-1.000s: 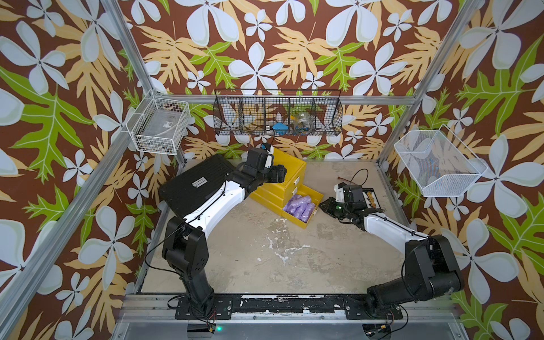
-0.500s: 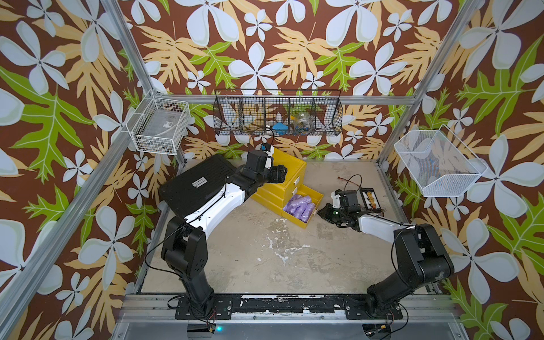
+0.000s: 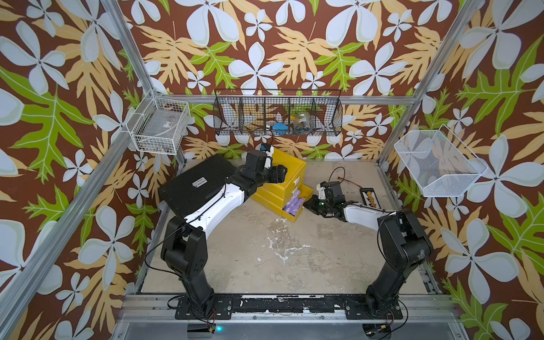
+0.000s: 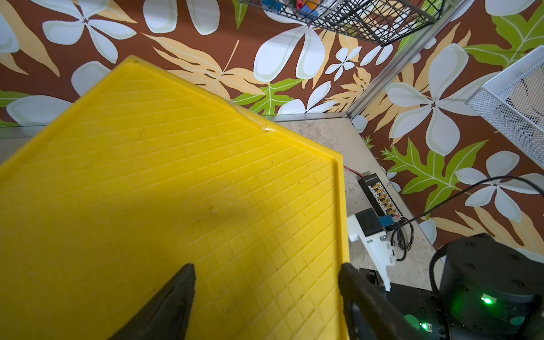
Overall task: Sort the rolls of trash bags by color and place them into the drawer
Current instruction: Close the drawer in the storage box, then reset both arms
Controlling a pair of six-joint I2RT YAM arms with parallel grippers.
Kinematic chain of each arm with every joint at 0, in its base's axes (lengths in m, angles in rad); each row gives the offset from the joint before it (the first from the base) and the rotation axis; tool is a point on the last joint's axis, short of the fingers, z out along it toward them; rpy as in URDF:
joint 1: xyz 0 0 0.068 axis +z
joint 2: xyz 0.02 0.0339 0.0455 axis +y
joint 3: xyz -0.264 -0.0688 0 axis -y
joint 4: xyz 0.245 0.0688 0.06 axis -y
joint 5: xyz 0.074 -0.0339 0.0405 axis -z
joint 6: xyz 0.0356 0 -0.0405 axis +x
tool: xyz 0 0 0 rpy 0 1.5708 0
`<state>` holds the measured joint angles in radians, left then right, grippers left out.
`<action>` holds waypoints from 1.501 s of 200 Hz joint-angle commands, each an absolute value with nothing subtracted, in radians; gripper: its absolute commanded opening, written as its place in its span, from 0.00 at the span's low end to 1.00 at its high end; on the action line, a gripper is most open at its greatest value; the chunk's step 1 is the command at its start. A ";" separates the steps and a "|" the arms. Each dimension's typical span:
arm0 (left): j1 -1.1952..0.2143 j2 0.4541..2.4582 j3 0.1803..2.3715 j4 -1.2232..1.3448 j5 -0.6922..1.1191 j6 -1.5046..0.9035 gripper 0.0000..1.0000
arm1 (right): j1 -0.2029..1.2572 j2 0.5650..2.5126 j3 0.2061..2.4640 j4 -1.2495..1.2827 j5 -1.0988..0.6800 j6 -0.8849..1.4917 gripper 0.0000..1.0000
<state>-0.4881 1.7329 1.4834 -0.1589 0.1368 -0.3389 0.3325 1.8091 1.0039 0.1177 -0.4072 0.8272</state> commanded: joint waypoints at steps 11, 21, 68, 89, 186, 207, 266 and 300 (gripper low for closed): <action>-0.487 1.741 1.473 -0.313 0.170 -0.362 0.79 | 0.352 1.884 1.057 0.223 -0.474 0.934 0.18; -0.488 1.743 1.474 -0.313 0.173 -0.362 0.79 | 0.359 1.904 1.071 0.241 -0.485 0.957 0.18; -0.487 1.744 1.478 -0.318 0.175 -0.358 0.79 | 0.370 1.959 1.060 0.423 -0.542 1.116 0.18; -0.488 1.745 1.479 -0.320 0.174 -0.357 0.79 | 0.370 1.973 1.041 0.515 -0.566 1.187 0.18; -0.486 1.659 1.557 -0.367 0.142 -0.352 0.80 | 0.314 1.780 0.931 0.319 -0.561 0.979 0.26; -0.488 1.552 1.499 -0.354 0.114 -0.363 0.85 | 0.300 1.652 0.931 0.116 -0.471 0.775 0.33; -0.488 1.119 1.074 -0.110 -0.062 -0.249 1.00 | 0.302 1.234 0.816 -0.032 -0.065 0.469 0.40; -0.487 1.030 0.995 -0.164 -0.217 -0.109 1.00 | 0.303 1.003 0.679 0.137 0.069 0.350 0.47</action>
<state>-0.4877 1.0580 1.0161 -0.1688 -0.0673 -0.2337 0.3023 1.1084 0.7475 0.0250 -0.0990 0.4953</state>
